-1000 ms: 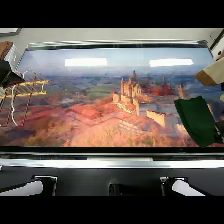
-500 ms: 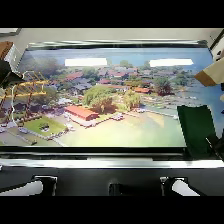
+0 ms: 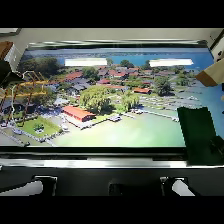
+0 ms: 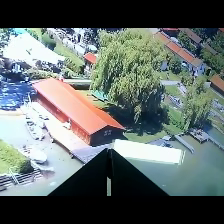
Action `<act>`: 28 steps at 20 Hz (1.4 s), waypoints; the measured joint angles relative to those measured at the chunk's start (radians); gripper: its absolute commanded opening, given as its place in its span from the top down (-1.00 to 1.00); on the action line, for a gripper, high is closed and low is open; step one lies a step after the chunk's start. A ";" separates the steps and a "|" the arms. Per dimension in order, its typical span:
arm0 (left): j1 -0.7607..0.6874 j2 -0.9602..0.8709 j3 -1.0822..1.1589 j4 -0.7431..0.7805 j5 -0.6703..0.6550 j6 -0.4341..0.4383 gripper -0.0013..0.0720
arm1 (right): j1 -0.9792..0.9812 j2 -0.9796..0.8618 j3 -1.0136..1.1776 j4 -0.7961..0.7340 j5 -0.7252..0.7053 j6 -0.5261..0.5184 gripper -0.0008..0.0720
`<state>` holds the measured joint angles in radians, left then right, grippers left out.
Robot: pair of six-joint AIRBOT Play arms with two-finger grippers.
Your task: Fold the clothes and pants, and hang the long-sleeved shirts on hangers.
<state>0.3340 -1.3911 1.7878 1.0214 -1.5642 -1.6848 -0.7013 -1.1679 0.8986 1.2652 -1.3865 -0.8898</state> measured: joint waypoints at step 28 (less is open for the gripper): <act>-0.223 0.075 -0.446 0.235 0.166 0.182 0.92 | 0.887 0.030 0.314 0.530 0.139 -0.611 0.88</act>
<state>0.1112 -1.3163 1.3418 1.2564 -1.3983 -1.5024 0.1860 -1.1381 1.2125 1.7950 -1.2476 -1.5005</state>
